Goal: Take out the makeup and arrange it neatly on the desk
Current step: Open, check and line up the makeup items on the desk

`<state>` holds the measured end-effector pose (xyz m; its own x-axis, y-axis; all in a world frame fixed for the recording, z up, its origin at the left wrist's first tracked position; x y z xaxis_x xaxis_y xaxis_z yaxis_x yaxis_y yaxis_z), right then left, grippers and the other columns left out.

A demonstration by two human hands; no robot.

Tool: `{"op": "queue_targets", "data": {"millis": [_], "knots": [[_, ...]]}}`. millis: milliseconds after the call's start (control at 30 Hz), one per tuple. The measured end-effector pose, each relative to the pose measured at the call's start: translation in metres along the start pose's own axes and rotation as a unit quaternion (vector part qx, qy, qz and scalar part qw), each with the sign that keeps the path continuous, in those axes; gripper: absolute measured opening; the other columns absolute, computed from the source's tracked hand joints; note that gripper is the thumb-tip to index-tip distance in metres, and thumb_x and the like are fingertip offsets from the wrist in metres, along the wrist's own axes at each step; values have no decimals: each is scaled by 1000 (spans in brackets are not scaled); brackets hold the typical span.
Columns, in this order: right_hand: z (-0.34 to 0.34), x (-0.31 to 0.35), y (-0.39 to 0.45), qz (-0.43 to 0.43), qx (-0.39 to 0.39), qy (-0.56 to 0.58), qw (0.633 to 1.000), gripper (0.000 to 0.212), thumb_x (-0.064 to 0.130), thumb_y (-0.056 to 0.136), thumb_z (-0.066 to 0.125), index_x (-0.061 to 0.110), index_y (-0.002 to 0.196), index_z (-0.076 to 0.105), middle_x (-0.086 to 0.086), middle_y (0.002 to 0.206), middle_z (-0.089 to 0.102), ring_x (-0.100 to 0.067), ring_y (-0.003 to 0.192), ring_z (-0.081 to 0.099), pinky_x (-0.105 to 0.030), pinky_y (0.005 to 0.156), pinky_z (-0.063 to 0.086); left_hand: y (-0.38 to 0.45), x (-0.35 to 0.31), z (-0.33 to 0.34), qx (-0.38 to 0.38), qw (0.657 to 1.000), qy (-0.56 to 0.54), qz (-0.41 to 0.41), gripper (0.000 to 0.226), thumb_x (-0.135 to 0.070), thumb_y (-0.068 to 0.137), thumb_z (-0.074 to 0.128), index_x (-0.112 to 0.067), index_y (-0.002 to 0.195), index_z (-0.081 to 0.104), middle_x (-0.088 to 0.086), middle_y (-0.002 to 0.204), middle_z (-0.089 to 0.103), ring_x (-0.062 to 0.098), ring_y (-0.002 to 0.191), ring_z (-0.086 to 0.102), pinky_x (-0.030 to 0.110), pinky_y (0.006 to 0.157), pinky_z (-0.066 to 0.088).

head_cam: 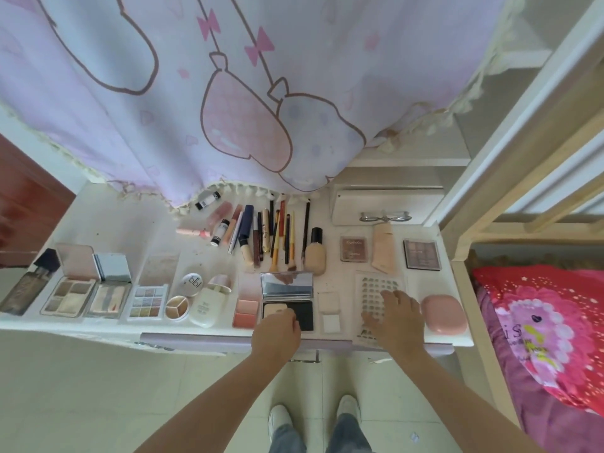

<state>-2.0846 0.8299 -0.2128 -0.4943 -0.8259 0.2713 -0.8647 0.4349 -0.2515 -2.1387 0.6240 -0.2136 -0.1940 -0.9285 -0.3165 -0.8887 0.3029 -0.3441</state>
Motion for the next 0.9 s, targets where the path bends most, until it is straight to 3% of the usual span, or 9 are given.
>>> {"op": "queue_targets", "data": {"millis": [100, 200, 300, 367, 433, 500, 567, 733, 900], "knots": [[21, -22, -16, 109, 94, -4, 990, 81, 51, 79, 59, 11, 139, 20, -19, 143, 24, -32, 132, 26, -41, 102, 35, 4, -20, 7, 23, 999, -9, 21, 25, -19, 94, 36, -7, 102, 56, 9, 102, 62, 22, 93, 58, 25, 71, 40], [21, -26, -16, 162, 80, 105, 978, 87, 39, 75, 70, 9, 138, 19, -19, 134, 33, -35, 125, 31, -43, 99, 36, 5, -42, 20, 84, 994, -68, 35, 27, -17, 94, 38, -6, 112, 55, 10, 111, 61, 24, 99, 58, 25, 76, 42], [22, -35, -14, 188, 67, 182, 963, 86, 25, 74, 73, 5, 138, 20, -21, 132, 35, -36, 121, 37, -41, 101, 33, -5, -56, 48, 199, 936, -282, -74, 31, -14, 93, 43, -6, 123, 48, 13, 108, 58, 22, 89, 61, 27, 72, 50], [26, -43, -18, 209, 63, 299, 929, 83, 11, 73, 74, 2, 137, 23, -20, 130, 39, -34, 118, 43, -39, 97, 39, -12, -65, 62, 243, 873, -392, -157, 26, -15, 93, 44, -7, 118, 45, 9, 96, 54, 12, 71, 55, 21, 60, 48], [31, -47, -25, 224, 78, 406, 882, 74, 2, 74, 71, 1, 134, 29, -14, 114, 52, -29, 107, 52, -33, 85, 46, -12, -67, 69, 223, 852, -430, -198, 7, -14, 94, 44, -9, 97, 45, 8, 89, 51, 10, 66, 49, 18, 57, 45], [33, -49, -32, 237, 110, 502, 824, 56, -3, 76, 67, 1, 124, 39, -5, 96, 58, -25, 95, 54, -28, 72, 48, -8, -65, 72, 186, 841, -459, -216, 17, -13, 94, 45, -12, 77, 41, 7, 82, 50, 13, 67, 49, 18, 57, 43], [32, -52, -36, 226, 133, 564, 783, 39, -6, 81, 60, -1, 115, 45, -13, 105, 61, -27, 95, 55, -27, 68, 49, -7, -62, 73, 173, 835, -470, -229, 18, -13, 93, 48, -12, 76, 41, 10, 89, 50, 18, 79, 50, 22, 61, 45], [4, -57, -41, 135, 181, 581, 782, 29, -5, 88, 47, -5, 117, 50, -11, 98, 63, -27, 86, 59, -28, 74, 47, -10, -74, 56, 211, 774, -566, -187, 14, -4, 91, 51, -3, 104, 46, 9, 93, 60, 18, 77, 60, 31, 80, 49], [-50, -48, -29, 53, 228, 554, 799, 32, -4, 91, 42, 2, 119, 53, -12, 100, 65, -20, 86, 63, -26, 75, 51, 13, -84, -7, 202, 712, -662, -121, 22, -2, 90, 50, -9, 109, 46, 8, 92, 61, 20, 78, 60, 33, 62, 57]]}}
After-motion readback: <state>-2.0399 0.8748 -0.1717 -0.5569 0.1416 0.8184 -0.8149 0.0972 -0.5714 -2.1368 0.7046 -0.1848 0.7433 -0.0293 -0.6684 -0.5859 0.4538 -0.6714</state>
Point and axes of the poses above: each hand's wrist, its own y-axis towards the middle knuckle, its own z-axis out of the palm, x = y × z, the point moved 6 cm from there along y, towards the middle knuckle
